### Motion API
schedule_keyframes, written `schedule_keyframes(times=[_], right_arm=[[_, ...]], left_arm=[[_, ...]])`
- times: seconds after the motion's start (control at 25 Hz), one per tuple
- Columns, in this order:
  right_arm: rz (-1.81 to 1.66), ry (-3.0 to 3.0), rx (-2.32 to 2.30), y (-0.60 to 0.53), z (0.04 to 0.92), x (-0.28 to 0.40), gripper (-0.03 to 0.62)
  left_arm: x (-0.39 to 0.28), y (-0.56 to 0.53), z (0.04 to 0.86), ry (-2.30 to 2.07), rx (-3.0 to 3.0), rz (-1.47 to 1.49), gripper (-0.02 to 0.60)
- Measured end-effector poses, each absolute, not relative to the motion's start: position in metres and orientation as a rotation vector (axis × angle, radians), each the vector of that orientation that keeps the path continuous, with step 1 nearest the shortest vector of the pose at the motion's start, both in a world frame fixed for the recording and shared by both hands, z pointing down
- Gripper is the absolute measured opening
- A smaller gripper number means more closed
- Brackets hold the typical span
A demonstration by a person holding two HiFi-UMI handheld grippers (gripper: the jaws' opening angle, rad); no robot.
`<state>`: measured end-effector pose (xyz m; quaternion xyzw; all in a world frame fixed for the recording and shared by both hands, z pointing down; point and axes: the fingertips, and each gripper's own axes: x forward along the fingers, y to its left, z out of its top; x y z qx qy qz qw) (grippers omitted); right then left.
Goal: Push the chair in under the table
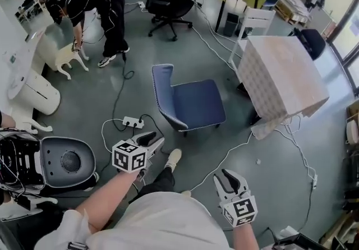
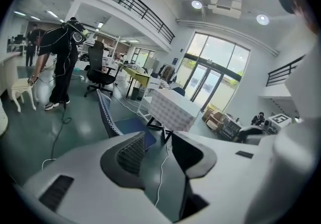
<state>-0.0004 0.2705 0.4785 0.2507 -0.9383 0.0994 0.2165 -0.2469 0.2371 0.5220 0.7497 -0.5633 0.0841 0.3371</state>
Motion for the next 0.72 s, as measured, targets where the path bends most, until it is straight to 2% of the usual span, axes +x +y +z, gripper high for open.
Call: schedule_keyframes(times=[0.2,0.32,0.72], right_arm=[[0.310,-2.547,0.776,0.216,0.478,-0.020,0.124],[0.322,-2.519,0.804,0.185,0.477,-0.038,0.124],[0.364,-2.450,0.934,0.118,0.472,-0.083,0.124]], left_arm=[[-0.326,0.150,0.563,-1.536,1.763,0.205,0.214],[-0.362,0.102,0.587,-1.548,1.683,0.215,0.222],[-0.403,0.012,0.671,-1.449,1.443,0.216,0.253]])
